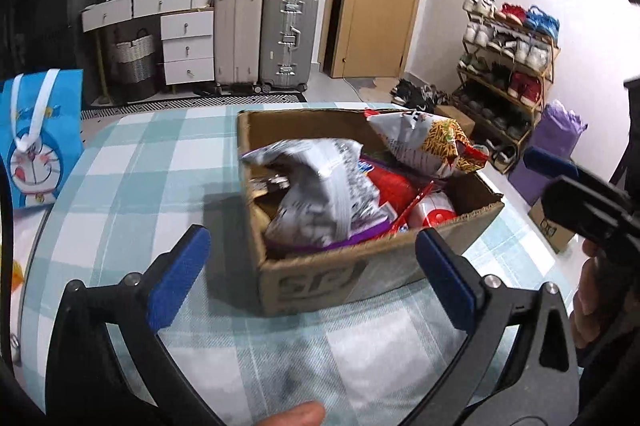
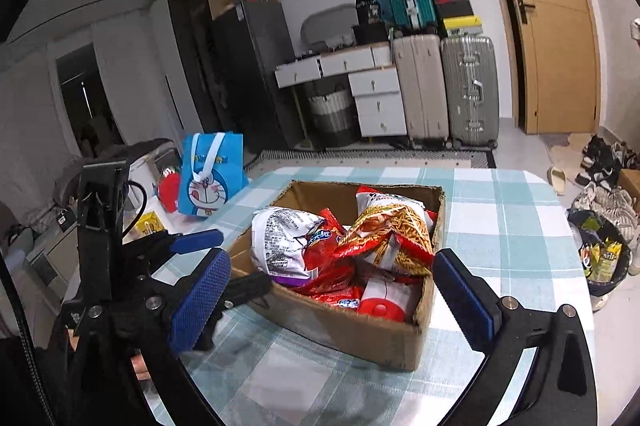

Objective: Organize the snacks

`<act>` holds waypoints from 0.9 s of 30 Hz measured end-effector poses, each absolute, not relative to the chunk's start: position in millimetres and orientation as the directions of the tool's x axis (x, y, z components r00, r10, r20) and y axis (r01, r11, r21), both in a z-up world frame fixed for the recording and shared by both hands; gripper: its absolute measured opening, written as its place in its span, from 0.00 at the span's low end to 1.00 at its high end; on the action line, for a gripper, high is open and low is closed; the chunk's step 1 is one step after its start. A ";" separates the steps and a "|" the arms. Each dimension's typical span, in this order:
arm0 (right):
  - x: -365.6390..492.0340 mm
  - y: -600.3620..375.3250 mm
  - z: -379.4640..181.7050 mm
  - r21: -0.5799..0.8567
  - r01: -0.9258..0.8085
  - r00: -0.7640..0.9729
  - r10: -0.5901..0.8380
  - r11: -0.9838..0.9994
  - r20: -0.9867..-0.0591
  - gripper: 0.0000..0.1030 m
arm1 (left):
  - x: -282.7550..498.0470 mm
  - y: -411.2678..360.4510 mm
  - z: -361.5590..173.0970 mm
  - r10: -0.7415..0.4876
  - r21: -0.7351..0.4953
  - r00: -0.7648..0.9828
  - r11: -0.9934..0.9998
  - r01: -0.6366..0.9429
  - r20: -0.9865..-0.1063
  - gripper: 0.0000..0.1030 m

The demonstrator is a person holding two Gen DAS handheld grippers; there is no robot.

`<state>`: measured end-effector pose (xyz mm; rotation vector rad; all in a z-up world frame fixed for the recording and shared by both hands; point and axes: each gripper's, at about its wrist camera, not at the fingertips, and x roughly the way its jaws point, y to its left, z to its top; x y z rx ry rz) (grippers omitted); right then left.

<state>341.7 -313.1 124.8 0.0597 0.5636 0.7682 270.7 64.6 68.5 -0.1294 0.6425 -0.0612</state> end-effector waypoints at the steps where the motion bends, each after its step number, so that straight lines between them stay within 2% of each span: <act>1: 337.3 -314.4 123.1 0.244 -0.641 0.586 0.669 0.728 -0.457 1.00 | 264.7 68.0 68.2 -0.091 -0.143 0.806 0.990 0.008 -0.585 0.99; 12: 305.6 -321.2 92.9 0.211 -0.644 0.623 0.664 0.736 -0.414 1.00 | 209.2 82.8 59.0 -0.056 -0.119 0.860 0.993 -0.006 -0.508 0.99; 27: 291.5 -332.6 82.5 0.182 -0.623 0.684 0.643 0.760 -0.344 1.00 | 203.7 69.2 45.5 -0.027 -0.084 0.890 0.996 -0.013 -0.456 0.99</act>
